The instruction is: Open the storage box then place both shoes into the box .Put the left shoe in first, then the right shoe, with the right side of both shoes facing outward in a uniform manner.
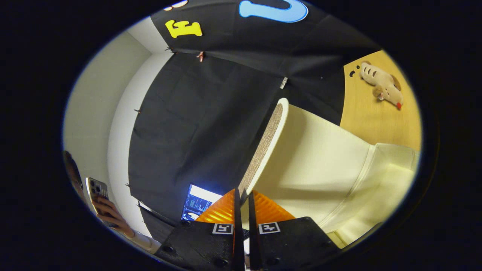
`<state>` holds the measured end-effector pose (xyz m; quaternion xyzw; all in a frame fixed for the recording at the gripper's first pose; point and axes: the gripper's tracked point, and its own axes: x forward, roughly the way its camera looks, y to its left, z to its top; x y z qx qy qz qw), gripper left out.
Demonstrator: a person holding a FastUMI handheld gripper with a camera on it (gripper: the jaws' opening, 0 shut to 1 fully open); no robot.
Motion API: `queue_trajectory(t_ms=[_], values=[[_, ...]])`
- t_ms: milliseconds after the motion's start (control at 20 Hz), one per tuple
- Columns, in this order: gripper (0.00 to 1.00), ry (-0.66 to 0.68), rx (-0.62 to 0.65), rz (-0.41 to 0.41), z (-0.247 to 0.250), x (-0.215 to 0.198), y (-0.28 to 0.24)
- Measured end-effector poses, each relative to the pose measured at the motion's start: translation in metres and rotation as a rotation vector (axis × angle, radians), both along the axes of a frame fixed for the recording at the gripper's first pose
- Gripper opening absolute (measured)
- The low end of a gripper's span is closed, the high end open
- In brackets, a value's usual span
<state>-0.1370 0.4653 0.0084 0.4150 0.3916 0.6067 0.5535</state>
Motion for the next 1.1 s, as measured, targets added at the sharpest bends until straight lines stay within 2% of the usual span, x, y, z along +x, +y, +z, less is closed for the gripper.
queue_trajectory(t_ms=[100, 200, 300, 400, 600, 850, 1100], values=[[0.14, -0.015, -0.032, 0.001, -0.007, -0.003, 0.01], [0.3, -0.034, -0.059, 0.02, -0.014, -0.01, 0.01], [0.67, -0.053, -0.083, 0.017, -0.02, -0.009, 0.009], [0.91, -0.096, -0.128, -0.011, -0.031, -0.004, 0.004], [0.95, -0.228, -0.209, -0.106, -0.048, 0.01, -0.019], [0.97, -0.313, -0.288, -0.213, -0.052, 0.023, -0.061], [0.97, -0.366, -0.377, -0.407, -0.051, 0.051, -0.132]])
